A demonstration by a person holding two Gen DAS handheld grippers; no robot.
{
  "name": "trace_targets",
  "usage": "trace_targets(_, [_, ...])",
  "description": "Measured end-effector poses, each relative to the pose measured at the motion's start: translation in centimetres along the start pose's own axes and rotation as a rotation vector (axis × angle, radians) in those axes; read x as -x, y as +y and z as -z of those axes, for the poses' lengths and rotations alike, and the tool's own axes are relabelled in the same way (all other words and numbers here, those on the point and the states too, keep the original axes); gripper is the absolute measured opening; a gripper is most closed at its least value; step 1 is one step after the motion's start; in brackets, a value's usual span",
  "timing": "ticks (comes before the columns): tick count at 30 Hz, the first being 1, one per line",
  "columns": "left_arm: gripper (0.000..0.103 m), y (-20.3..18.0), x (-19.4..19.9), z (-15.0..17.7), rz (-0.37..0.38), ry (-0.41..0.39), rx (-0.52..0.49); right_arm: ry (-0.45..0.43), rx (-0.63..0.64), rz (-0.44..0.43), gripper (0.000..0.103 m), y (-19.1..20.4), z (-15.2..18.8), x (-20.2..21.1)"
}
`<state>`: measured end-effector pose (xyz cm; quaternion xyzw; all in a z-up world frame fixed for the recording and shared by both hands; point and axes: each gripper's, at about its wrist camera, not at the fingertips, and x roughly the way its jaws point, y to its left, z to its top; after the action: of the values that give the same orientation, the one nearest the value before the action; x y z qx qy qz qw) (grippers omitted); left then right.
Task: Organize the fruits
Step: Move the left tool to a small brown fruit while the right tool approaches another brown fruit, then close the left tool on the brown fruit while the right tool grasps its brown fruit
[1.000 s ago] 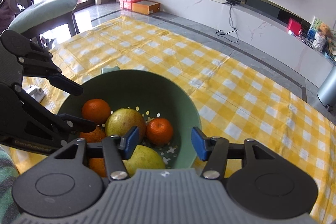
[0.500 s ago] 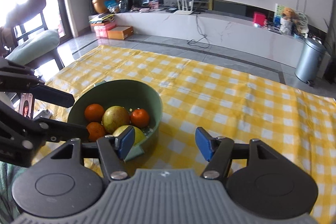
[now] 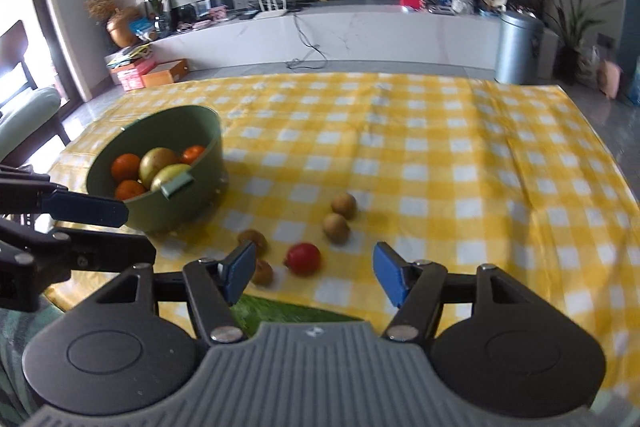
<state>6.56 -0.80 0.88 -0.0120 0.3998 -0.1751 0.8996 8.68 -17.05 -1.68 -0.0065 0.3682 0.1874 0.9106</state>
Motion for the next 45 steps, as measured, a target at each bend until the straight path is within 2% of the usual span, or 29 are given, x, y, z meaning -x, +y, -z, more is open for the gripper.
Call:
trace_targets(7, [0.065,0.6,-2.9,2.1,-0.011,0.01,0.021,0.029,-0.061,0.009,0.059,-1.5,2.2,-1.4])
trace_targets(12, [0.05,1.4,-4.7,2.2,-0.037,0.012,0.088,-0.002,-0.106,-0.003,0.05,-2.1,1.9,-2.3])
trace_targets(18, [0.038,1.7,-7.4,2.3,-0.056,0.033,0.129,-0.036,-0.143,-0.022,0.04,-2.3,1.2,-4.1])
trace_targets(22, [0.035,2.1,-8.8,2.6,-0.067,0.054,0.148,-0.037,-0.12,-0.03,0.037,-1.8,0.7,-5.6])
trace_targets(24, [0.034,2.2,-9.1,2.7,-0.068,0.057,0.152,-0.025,-0.104,-0.028,0.031,-1.5,0.4,-6.6])
trace_targets(35, [0.034,2.2,-9.8,2.9,-0.061,0.052,0.125,0.015,-0.16,-0.01,0.031,-2.2,-0.8,-10.4])
trace_targets(45, [0.032,2.1,-10.5,3.2,-0.066,0.059,0.113,0.04,-0.169,-0.002,0.029,-2.2,-1.0,-11.8])
